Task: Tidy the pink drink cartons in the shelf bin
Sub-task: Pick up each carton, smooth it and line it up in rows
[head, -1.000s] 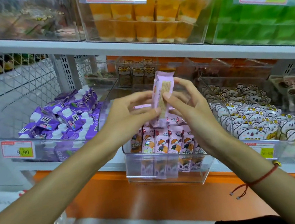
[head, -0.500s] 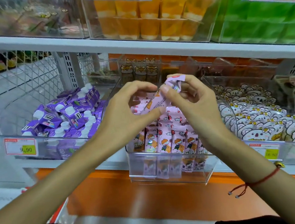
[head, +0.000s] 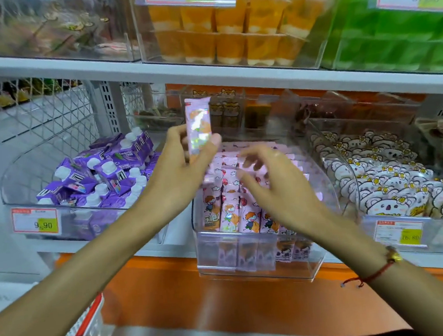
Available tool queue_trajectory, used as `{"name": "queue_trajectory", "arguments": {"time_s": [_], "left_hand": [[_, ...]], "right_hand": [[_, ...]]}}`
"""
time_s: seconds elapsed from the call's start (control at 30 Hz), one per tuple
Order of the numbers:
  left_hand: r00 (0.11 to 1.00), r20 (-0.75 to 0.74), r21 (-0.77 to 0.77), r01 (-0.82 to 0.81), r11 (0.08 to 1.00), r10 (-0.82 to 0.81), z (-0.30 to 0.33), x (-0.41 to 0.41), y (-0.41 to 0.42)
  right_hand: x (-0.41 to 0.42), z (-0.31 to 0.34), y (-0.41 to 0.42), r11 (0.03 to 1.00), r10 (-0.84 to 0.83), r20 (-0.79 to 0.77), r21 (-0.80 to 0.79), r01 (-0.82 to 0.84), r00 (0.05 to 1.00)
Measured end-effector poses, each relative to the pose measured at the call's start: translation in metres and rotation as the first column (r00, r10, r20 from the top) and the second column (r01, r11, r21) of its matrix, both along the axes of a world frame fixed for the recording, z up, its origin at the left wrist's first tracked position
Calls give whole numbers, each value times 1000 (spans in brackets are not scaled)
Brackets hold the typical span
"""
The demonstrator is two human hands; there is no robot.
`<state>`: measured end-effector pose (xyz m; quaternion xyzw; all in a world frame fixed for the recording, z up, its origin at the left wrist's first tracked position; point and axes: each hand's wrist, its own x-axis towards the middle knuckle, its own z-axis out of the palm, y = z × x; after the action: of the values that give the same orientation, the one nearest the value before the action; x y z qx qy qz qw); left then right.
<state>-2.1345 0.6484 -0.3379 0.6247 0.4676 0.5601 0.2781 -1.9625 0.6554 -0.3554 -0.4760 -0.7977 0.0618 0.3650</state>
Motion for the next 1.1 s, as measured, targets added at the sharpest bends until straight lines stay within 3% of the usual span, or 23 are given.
{"name": "queue_trajectory", "arguments": {"time_s": [0.1, 0.3, 0.4, 0.57, 0.73, 0.83, 0.97, 1.03, 1.1], "left_hand": [[998, -11, -63, -61, 996, 60, -1, -2, 0], [995, 86, -136, -32, 990, 44, -5, 0, 3], [990, 137, -75, 24, 997, -14, -4, 1, 3], [984, 21, 84, 174, 981, -177, 6, -1, 5], [930, -120, 4, 351, 936, -348, 14, 4, 17], [905, -273, -41, 327, 944, -325, 15, 1, 27], [717, -633, -124, 278, 953, -291, 23, -9, 38], [560, -791, -117, 256, 959, -246, 26, -9, 43], [348, -930, -41, 223, 974, -118, 26, -4, 47]], "right_hand": [[-1, -15, 9, 1000, -4, 373, -5, 7, 928], [-3, -15, 10, 999, -25, 590, 31, 8, 807], [-1, -11, 9, 999, 38, 571, -20, -33, 820], [11, -6, 5, 990, 141, 434, -49, -133, 890], [21, -11, -2, 983, 181, 305, -93, -160, 935], [25, -14, -3, 979, 172, 264, -156, -134, 949], [25, -15, -2, 977, 168, 226, -166, -132, 960], [24, -16, -1, 980, 154, 224, -156, -121, 962], [24, -16, 0, 982, 138, 223, -155, -104, 965]]}}
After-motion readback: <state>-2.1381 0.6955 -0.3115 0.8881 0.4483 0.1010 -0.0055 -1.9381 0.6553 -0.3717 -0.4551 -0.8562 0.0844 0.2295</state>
